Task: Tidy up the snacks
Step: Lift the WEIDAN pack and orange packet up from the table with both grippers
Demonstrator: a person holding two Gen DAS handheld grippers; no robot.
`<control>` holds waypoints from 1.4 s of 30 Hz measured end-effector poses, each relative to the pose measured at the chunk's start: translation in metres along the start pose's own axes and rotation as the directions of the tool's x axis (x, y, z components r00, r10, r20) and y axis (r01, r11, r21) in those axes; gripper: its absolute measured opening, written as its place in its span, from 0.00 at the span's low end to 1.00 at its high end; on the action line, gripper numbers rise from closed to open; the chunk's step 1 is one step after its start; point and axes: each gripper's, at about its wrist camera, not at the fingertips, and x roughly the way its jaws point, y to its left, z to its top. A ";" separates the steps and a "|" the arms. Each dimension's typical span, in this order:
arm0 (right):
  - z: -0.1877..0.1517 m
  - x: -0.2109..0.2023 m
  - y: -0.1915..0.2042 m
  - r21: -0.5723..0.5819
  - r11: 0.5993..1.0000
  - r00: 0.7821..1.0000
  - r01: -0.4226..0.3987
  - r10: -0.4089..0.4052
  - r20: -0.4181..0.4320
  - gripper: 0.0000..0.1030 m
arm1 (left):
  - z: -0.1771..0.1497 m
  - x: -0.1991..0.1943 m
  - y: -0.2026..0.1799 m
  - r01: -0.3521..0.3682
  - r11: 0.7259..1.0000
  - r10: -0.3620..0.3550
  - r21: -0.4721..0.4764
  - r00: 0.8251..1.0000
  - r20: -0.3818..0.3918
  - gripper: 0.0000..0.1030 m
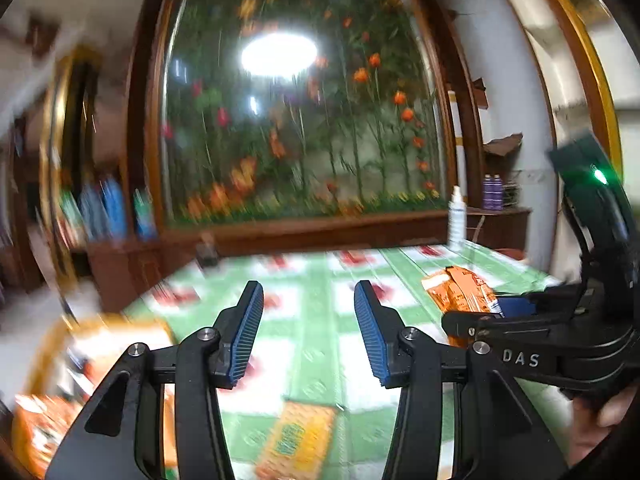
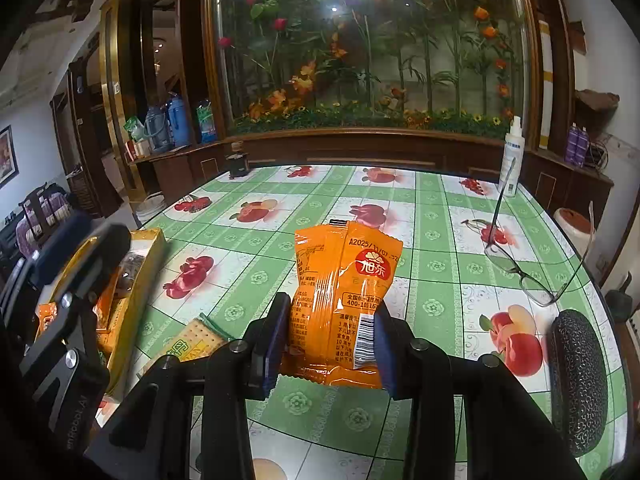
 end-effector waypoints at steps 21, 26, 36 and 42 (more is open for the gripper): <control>0.006 0.003 -0.034 0.137 0.989 0.998 -0.047 0.053 -0.040 0.39 | -0.052 0.062 0.012 -0.022 0.998 -0.021 -0.053 0.718 -0.696 0.59; 0.006 0.000 -0.030 0.132 0.989 0.997 -0.061 0.067 -0.039 0.39 | -0.054 0.062 -0.005 -0.011 1.000 0.008 0.001 0.749 -0.662 0.45; 0.005 -0.004 -0.025 0.111 0.993 0.999 -0.050 0.052 -0.010 0.39 | -0.052 0.046 -0.002 0.012 0.998 -0.050 -0.064 0.775 -0.630 0.43; 0.003 -0.001 -0.023 0.103 0.994 0.999 -0.046 0.048 -0.019 0.39 | -0.041 0.035 0.006 0.025 0.989 -0.106 -0.143 0.796 -0.596 0.43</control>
